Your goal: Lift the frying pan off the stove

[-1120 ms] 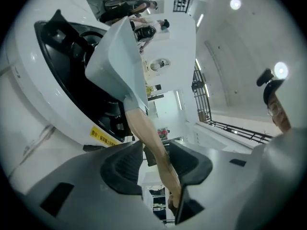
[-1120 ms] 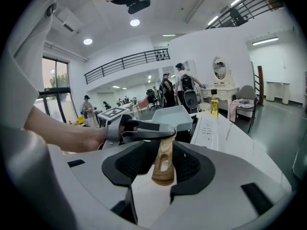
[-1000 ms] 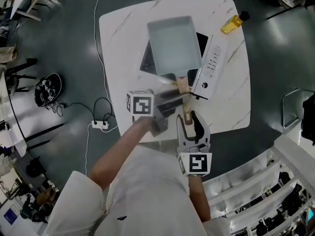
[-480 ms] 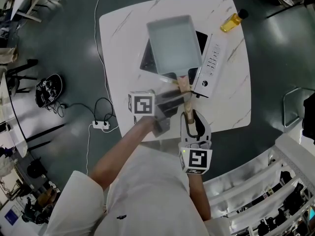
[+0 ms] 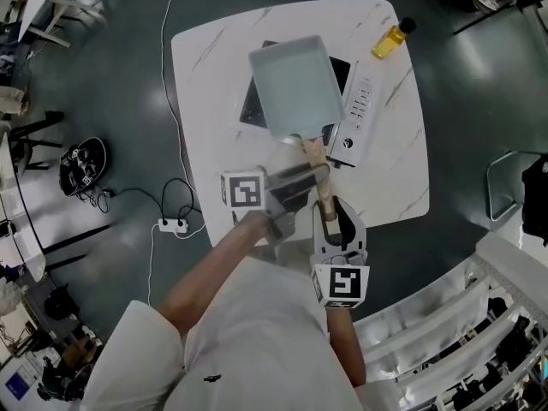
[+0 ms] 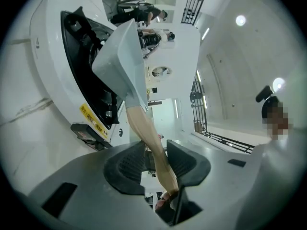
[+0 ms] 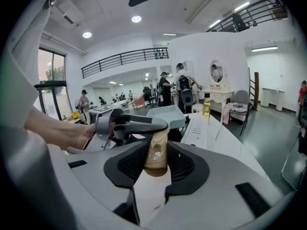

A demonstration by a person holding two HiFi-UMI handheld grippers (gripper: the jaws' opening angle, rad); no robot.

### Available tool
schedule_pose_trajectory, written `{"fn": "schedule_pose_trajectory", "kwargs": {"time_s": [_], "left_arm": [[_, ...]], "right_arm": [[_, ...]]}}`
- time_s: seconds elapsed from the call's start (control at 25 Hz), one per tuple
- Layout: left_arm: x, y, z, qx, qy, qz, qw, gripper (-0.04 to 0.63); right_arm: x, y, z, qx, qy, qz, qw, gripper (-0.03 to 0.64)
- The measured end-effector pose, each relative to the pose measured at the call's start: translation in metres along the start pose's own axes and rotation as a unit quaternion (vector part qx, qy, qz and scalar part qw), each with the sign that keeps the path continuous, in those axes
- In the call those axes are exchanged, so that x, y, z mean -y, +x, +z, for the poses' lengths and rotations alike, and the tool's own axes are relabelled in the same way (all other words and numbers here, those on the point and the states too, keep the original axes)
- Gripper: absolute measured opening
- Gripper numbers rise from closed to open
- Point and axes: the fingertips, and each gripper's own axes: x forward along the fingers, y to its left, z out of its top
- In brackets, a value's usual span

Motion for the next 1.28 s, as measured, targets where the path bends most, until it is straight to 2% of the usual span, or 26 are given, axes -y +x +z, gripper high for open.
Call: {"fn": "schedule_pose_trajectory", "kwargs": {"time_s": [0.2,0.52,0.88,1.28], "left_arm": [[0.015,-0.006,-0.006,0.001,0.025,0.005,0.9997,0.130],[0.066,-0.020,-0.007,0.017,0.055,-0.001,0.9984,0.135],[0.112,-0.049,0.001,0.066,0.092,0.011,0.9935,0.137],[0.162,-0.096,0.004,0.120,0.136,0.020,0.9832,0.138]], "right_arm": [[-0.006,-0.016,0.011,0.017,-0.004,0.007,1.000,0.115],[-0.022,-0.043,0.043,0.045,-0.020,0.037,0.998,0.116],[-0.049,-0.063,0.075,0.073,-0.054,0.087,0.992,0.116],[-0.092,-0.088,0.107,0.107,-0.093,0.153,0.978,0.117]]}}
